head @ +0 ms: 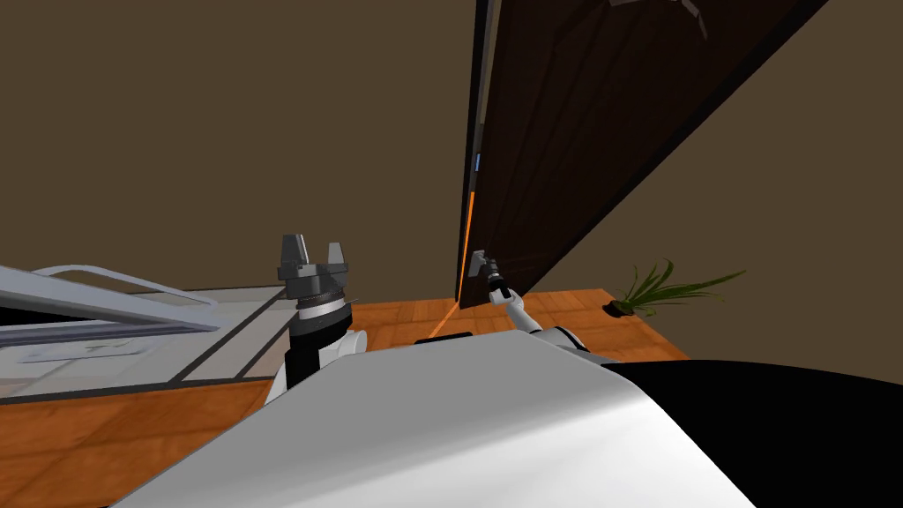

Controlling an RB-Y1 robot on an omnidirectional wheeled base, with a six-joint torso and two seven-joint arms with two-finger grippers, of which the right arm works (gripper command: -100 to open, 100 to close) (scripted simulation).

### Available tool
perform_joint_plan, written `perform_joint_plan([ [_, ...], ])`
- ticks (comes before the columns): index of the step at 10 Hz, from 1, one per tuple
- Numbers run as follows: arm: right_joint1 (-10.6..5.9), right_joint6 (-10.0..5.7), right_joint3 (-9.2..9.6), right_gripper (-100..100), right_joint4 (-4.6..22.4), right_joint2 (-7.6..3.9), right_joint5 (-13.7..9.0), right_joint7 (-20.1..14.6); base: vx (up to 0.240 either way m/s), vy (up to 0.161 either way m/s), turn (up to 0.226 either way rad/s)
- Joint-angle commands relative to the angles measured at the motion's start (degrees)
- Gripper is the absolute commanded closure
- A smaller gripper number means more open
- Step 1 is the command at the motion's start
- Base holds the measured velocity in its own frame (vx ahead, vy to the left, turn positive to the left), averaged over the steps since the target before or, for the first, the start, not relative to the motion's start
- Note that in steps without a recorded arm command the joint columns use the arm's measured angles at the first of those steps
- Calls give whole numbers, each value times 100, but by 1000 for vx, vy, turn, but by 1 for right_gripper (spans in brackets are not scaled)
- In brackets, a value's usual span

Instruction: Pull the door open

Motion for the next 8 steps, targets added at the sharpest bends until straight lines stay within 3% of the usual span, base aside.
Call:
perform_joint_plan([
  [1,-56,9,54,100,-116,48,-284,-286,-70,-54,161],
  [3,-66,61,82,100,-108,43,-644,-618,-66,-63,167],
  [4,22,160,72,-100,-62,52,-679,-725,-68,-54,52],
  [8,-23,264,174,-100,-97,156,-1055,-1333,-87,-55,11],
])
